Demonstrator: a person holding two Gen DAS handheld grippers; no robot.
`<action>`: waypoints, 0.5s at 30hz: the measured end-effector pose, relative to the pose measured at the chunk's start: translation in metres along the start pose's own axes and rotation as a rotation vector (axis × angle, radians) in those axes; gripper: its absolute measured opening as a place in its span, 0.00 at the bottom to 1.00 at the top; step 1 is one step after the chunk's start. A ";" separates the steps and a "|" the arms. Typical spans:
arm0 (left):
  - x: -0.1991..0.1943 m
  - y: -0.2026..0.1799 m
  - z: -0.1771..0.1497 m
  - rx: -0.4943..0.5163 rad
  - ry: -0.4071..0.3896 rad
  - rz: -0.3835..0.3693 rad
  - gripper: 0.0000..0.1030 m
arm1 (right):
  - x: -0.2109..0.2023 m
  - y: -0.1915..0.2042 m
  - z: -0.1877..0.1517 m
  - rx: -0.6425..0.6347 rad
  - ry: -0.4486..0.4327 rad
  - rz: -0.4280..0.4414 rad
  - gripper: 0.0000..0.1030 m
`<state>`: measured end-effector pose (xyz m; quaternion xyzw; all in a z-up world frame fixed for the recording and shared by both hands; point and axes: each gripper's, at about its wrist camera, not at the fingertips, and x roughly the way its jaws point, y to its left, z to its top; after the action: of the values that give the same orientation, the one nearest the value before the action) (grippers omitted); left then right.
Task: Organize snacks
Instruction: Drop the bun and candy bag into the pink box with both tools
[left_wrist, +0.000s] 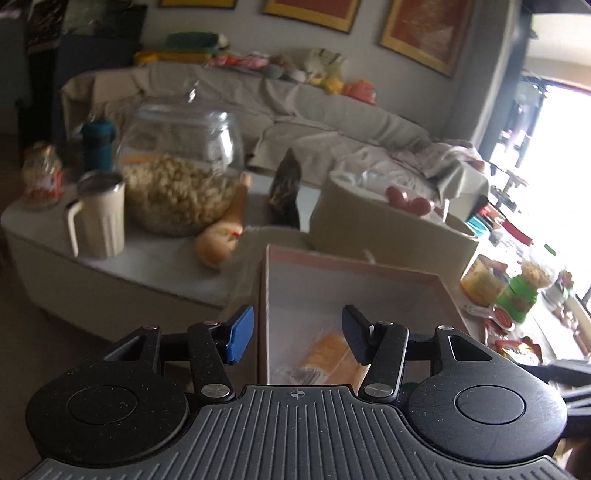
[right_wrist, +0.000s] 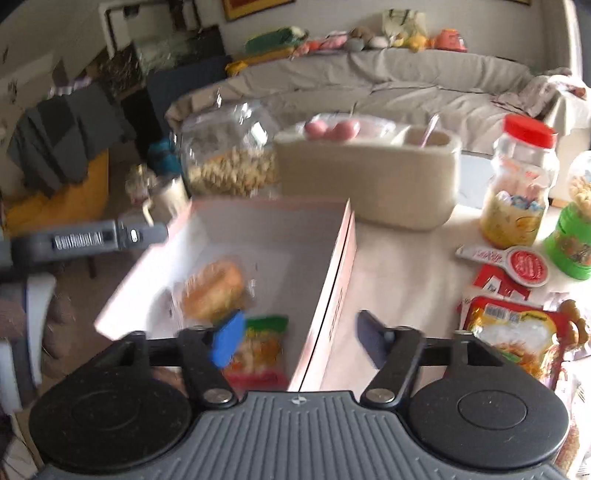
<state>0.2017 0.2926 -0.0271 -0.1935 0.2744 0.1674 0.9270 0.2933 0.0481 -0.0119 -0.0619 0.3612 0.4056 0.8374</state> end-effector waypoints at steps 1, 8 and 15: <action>0.004 0.000 -0.001 -0.010 0.026 0.000 0.56 | 0.004 0.001 -0.004 -0.023 0.015 -0.013 0.38; 0.028 -0.012 0.007 -0.031 0.069 -0.065 0.60 | -0.001 -0.022 -0.018 0.058 0.025 0.020 0.21; 0.051 -0.042 0.006 0.010 0.075 -0.135 0.59 | -0.017 -0.060 -0.014 0.098 -0.022 -0.033 0.26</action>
<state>0.2625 0.2696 -0.0407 -0.2130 0.2959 0.0957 0.9262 0.3218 -0.0082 -0.0223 -0.0221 0.3702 0.3740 0.8500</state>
